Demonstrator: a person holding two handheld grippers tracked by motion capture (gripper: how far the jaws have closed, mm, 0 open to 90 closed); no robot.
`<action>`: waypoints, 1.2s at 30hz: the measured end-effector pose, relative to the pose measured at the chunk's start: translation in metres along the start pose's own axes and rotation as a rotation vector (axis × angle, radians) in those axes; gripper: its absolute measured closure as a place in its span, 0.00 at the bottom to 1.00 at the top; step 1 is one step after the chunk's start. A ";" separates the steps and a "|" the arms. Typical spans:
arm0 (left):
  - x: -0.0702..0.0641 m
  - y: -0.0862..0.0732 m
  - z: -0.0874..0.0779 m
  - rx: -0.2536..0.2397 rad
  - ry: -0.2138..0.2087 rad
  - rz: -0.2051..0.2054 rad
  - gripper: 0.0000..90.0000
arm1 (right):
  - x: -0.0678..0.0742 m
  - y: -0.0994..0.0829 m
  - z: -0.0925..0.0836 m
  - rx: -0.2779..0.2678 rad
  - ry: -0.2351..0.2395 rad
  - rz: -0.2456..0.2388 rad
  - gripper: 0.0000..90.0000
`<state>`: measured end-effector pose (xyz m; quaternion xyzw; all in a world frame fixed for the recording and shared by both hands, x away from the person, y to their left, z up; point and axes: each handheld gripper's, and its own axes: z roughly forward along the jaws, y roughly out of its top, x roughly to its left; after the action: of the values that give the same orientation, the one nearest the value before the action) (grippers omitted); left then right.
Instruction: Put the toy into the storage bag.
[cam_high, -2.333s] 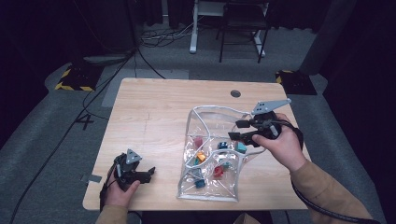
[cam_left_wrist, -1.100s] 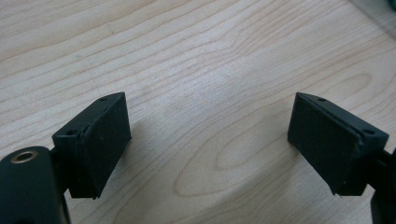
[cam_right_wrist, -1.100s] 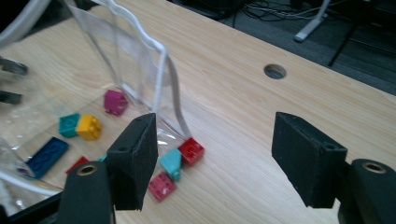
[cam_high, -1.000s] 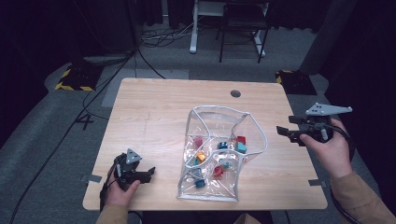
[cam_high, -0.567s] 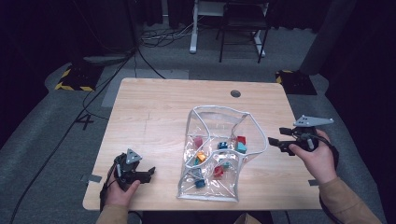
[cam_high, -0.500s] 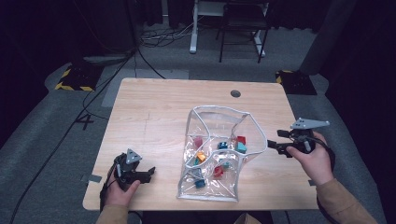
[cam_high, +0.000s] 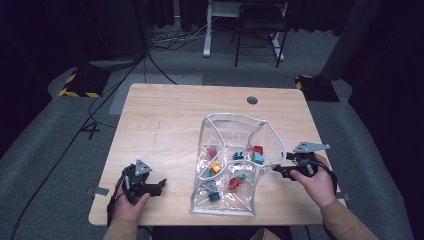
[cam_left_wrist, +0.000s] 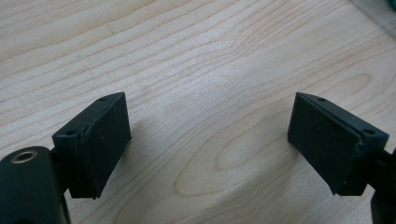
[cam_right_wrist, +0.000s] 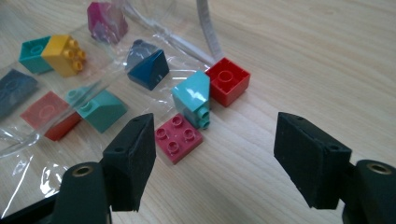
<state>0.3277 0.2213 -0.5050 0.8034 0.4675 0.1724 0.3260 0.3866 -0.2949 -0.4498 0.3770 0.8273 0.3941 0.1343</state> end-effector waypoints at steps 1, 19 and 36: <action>0.000 0.000 0.000 0.000 0.000 0.000 0.15 | 0.001 -0.002 0.003 0.002 0.004 -0.003 0.34; 0.000 0.000 0.000 0.000 0.000 0.000 0.15 | 0.011 -0.017 0.047 0.030 0.031 -0.029 0.33; 0.000 0.000 0.000 0.000 0.000 0.000 0.15 | 0.017 -0.021 0.059 -0.007 -0.003 -0.080 0.43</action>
<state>0.3276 0.2213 -0.5050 0.8033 0.4676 0.1725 0.3261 0.3945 -0.2581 -0.5034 0.3437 0.8401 0.3910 0.1525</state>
